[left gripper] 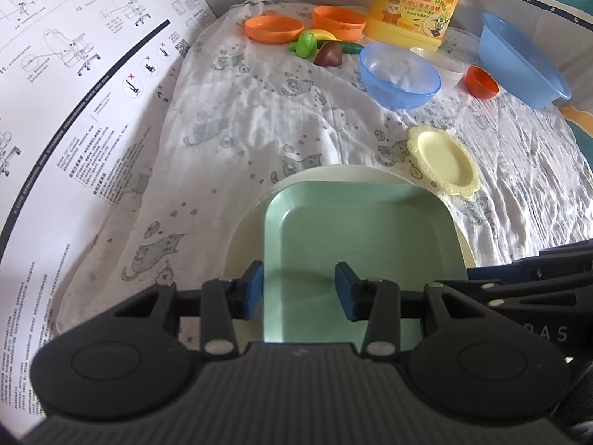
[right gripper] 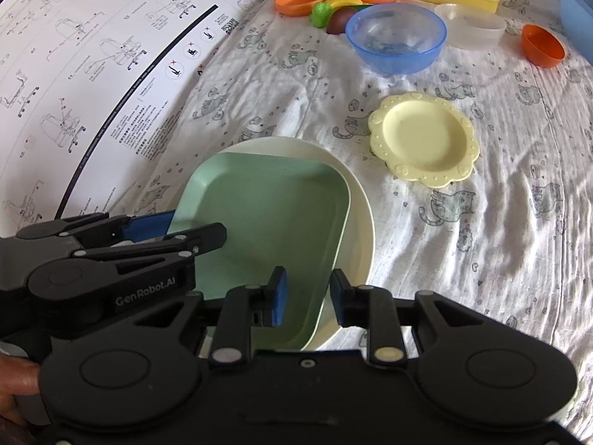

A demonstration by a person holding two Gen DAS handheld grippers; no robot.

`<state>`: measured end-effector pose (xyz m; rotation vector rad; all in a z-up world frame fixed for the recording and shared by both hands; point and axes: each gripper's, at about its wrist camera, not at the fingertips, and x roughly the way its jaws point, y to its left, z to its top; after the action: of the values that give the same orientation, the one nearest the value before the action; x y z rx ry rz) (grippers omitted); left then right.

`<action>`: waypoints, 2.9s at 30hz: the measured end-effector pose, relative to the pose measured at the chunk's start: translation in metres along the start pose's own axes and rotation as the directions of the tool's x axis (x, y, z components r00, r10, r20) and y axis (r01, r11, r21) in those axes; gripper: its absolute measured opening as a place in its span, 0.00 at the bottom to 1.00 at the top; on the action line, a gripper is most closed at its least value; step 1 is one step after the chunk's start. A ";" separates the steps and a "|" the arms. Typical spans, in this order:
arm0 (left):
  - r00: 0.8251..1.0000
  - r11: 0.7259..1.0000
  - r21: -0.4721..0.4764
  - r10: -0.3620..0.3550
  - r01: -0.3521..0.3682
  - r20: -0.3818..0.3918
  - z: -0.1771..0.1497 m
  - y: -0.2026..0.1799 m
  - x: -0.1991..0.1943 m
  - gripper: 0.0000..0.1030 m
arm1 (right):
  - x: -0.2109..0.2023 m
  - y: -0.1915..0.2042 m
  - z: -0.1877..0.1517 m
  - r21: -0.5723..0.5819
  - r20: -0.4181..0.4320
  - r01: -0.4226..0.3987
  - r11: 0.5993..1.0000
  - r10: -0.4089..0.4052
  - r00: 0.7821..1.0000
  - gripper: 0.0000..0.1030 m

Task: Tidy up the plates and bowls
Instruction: 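Open the right gripper to release the green tray and withdraw, then move the right gripper to the small yellow flower-edged plate and grasp its rim, then carry the yellow plate with the right gripper and lower it onto the green tray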

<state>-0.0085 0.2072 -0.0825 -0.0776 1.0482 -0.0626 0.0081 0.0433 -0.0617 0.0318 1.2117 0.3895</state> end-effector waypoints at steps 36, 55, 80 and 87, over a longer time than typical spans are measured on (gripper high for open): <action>0.989 0.996 -0.023 0.085 -0.083 0.118 0.040 -0.021 -0.011 1.00 | -0.044 -0.093 -0.006 0.212 0.192 0.050 0.976 -0.092 0.977 1.00; 0.998 0.992 0.128 -0.020 0.012 0.061 0.085 -0.106 0.051 0.99 | -0.029 -0.168 0.029 0.384 0.230 0.013 0.923 -0.110 0.967 0.83; 0.990 0.982 0.129 -0.134 0.140 -0.049 0.091 -0.117 0.093 0.44 | 0.024 -0.154 0.056 0.276 0.204 -0.085 0.957 0.028 0.979 0.27; 0.990 0.980 0.144 -0.134 0.139 -0.046 0.090 -0.116 0.094 0.45 | 0.025 -0.157 0.052 0.236 0.229 -0.094 0.967 0.039 0.973 0.24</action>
<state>0.1142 0.0863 -0.1077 -0.0147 1.0701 -0.2664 0.1060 -0.0862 -0.1013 0.3236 1.0313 0.2844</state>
